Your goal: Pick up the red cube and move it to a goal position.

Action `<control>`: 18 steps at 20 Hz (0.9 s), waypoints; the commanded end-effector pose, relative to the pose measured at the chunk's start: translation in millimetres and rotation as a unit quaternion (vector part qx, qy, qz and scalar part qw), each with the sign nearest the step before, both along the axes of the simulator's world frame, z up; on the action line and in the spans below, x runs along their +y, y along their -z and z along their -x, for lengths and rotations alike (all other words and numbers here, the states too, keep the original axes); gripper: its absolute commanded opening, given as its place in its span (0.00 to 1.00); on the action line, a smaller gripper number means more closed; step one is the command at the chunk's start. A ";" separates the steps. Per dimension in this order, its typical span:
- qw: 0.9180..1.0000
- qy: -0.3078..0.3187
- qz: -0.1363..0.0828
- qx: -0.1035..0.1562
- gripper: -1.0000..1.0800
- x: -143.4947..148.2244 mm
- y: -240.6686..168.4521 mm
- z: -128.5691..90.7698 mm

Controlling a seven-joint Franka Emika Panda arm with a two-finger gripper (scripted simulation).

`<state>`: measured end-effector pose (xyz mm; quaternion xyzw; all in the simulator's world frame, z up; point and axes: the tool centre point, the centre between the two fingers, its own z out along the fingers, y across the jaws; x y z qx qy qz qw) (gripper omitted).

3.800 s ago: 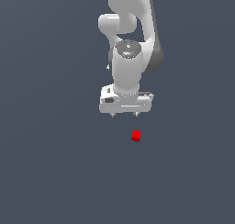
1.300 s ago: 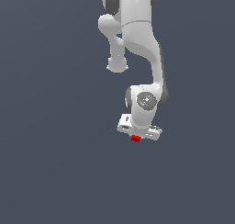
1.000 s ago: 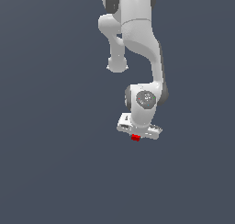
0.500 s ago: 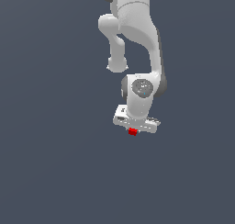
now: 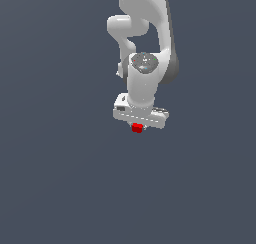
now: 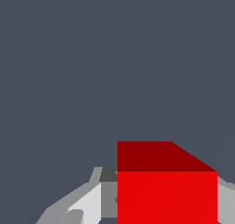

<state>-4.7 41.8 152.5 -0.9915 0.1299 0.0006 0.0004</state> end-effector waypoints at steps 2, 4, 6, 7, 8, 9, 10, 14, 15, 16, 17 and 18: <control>1.000 0.000 0.000 0.000 0.00 -15.2 -36.3 10.7; 1.000 0.000 0.000 0.000 0.00 -24.4 -58.0 17.0; 1.000 0.000 0.000 0.000 0.00 -33.7 -80.4 23.3; 1.000 0.000 0.000 0.000 0.00 -38.4 -91.7 26.5; 1.000 0.000 0.000 0.000 0.00 -43.1 -102.9 29.6; 1.000 0.000 0.000 0.000 0.00 -47.7 -114.1 32.7; 1.000 0.000 0.000 0.000 0.00 -52.4 -125.4 35.8; 1.000 0.000 -0.001 0.000 0.00 -70.9 -169.1 47.5; 1.000 0.000 -0.001 0.000 0.00 -75.3 -179.5 50.1; 1.000 0.000 -0.001 0.000 0.00 -79.5 -189.5 52.6; 1.000 0.000 -0.001 0.000 0.00 -83.5 -199.1 55.1; 1.000 0.000 0.000 0.000 0.00 -87.3 -208.5 57.4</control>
